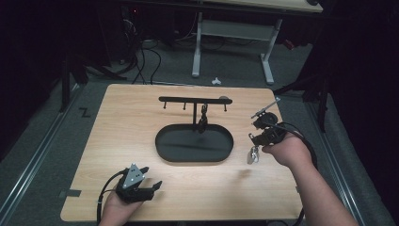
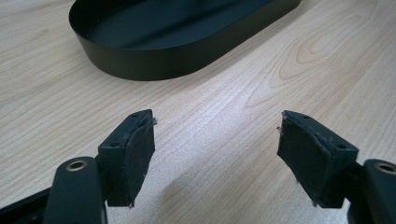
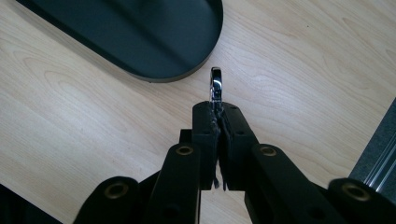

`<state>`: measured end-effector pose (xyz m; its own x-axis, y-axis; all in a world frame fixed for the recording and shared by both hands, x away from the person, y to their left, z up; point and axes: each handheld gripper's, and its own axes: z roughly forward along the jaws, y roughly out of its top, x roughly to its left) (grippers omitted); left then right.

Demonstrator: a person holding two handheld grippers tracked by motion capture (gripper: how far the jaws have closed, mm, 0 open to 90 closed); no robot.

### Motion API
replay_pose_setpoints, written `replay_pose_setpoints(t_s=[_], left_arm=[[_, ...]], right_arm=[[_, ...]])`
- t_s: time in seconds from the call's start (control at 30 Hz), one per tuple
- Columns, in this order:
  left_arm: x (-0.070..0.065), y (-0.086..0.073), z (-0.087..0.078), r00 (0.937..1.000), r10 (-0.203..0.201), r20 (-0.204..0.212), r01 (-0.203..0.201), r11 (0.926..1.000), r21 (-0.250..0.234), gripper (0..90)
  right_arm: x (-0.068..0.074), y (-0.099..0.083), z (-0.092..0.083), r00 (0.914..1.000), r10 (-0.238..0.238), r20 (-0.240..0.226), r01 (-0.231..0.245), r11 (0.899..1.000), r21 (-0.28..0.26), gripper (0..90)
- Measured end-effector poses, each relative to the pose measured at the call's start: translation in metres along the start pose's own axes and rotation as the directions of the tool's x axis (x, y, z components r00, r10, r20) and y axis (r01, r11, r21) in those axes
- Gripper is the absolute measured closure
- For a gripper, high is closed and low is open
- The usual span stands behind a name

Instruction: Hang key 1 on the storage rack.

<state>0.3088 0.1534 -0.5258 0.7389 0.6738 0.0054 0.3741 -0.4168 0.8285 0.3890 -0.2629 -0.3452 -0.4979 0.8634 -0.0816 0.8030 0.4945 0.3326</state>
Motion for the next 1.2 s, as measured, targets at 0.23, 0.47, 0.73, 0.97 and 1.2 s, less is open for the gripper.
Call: replay_pose_setpoints(t_s=[0.23,0.47,0.73,0.97,1.2], left_arm=[[0.001,-0.001,-0.001,1.0,-0.001,0.0,0.001,1.0,0.004,27.5],[0.002,-0.002,-0.003,1.0,-0.004,-0.006,0.004,1.0,0.0,27.5],[0.003,-0.002,-0.004,0.9999,-0.009,-0.008,0.009,1.0,-0.003,27.5],[0.002,-0.003,-0.004,0.9999,-0.01,-0.004,0.01,0.9999,-0.001,27.5],[0.003,-0.003,-0.005,1.0,-0.009,-0.003,0.009,1.0,0.0,27.5]], right_arm=[[0.0,0.011,0.0,1.0,0.004,-0.007,-0.004,1.0,0.005,86.4],[0.005,0.03,0.0,0.9999,-0.013,-0.006,0.013,1.0,-0.008,86.4],[0.012,0.046,0.004,0.9989,-0.044,-0.016,0.043,0.999,-0.019,86.4],[0.016,0.058,0.006,0.9982,-0.055,-0.021,0.055,0.998,-0.027,86.4],[0.019,0.072,0.004,0.9977,-0.066,-0.02,0.065,0.997,-0.038,86.4]])
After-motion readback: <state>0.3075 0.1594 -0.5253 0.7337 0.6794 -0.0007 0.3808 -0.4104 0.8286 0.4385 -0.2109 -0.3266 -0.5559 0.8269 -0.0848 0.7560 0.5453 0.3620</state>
